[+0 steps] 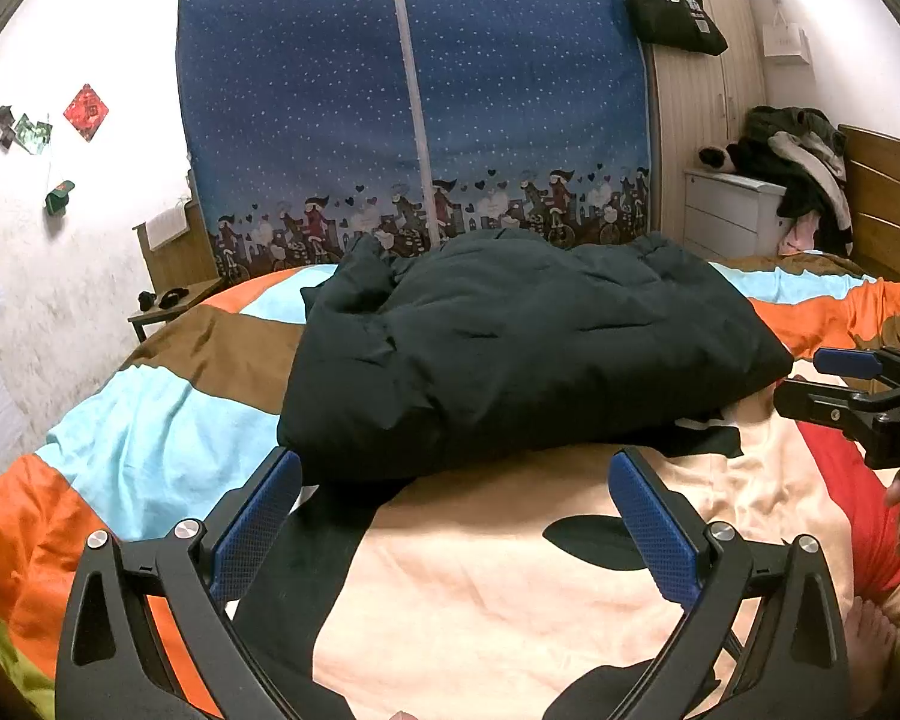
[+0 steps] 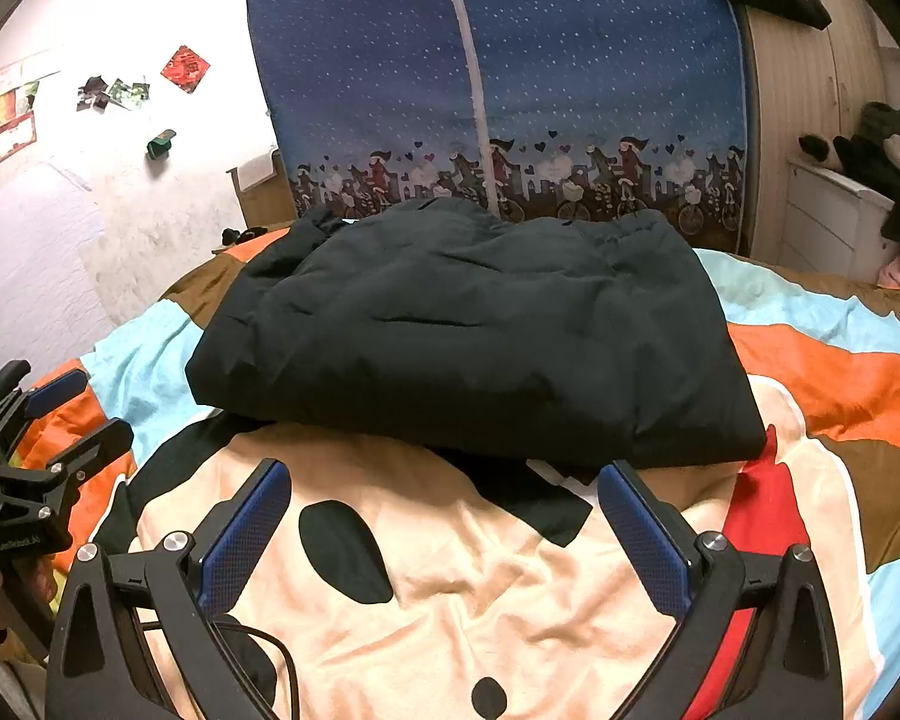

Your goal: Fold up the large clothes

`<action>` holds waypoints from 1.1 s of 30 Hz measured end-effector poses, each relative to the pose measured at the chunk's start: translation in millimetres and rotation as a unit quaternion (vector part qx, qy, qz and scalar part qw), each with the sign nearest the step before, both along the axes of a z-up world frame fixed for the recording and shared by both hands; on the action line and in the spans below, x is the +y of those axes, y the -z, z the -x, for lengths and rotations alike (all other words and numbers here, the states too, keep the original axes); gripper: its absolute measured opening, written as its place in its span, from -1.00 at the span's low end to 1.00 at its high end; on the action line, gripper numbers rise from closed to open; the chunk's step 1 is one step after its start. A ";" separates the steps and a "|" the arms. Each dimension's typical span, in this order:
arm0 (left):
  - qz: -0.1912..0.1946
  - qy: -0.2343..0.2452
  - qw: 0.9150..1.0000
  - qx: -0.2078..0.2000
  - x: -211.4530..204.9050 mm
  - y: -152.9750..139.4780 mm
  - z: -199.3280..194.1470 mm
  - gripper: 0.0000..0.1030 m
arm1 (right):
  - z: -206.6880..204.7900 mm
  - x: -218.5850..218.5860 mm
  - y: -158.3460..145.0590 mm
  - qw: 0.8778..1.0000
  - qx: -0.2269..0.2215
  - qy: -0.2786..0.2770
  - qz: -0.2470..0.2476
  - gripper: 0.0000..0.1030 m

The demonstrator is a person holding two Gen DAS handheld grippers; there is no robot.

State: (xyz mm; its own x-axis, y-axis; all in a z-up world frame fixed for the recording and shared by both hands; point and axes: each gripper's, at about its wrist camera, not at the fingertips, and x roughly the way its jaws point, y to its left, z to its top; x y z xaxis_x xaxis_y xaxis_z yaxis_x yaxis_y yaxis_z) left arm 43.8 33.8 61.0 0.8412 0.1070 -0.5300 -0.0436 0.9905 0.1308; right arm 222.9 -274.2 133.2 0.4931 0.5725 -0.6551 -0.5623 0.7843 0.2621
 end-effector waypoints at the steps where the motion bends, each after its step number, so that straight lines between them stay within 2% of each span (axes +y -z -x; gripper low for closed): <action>1: 0.000 0.000 1.000 0.000 0.3 0.3 -0.1 0.95 | 0.0 -0.1 0.4 1.000 0.000 0.000 0.000 1.00; 33: 0.000 0.000 1.000 0.002 2.5 2.2 0.0 0.95 | 0.5 -0.5 3.7 1.000 0.003 0.000 0.001 1.00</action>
State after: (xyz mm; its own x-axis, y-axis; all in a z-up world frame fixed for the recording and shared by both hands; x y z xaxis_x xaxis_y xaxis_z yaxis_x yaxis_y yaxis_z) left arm 43.9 36.3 58.7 0.8391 0.1067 -0.5334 -0.0422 0.9904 0.1317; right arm 222.4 -274.6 129.4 0.4887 0.5710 -0.6596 -0.5614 0.7846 0.2633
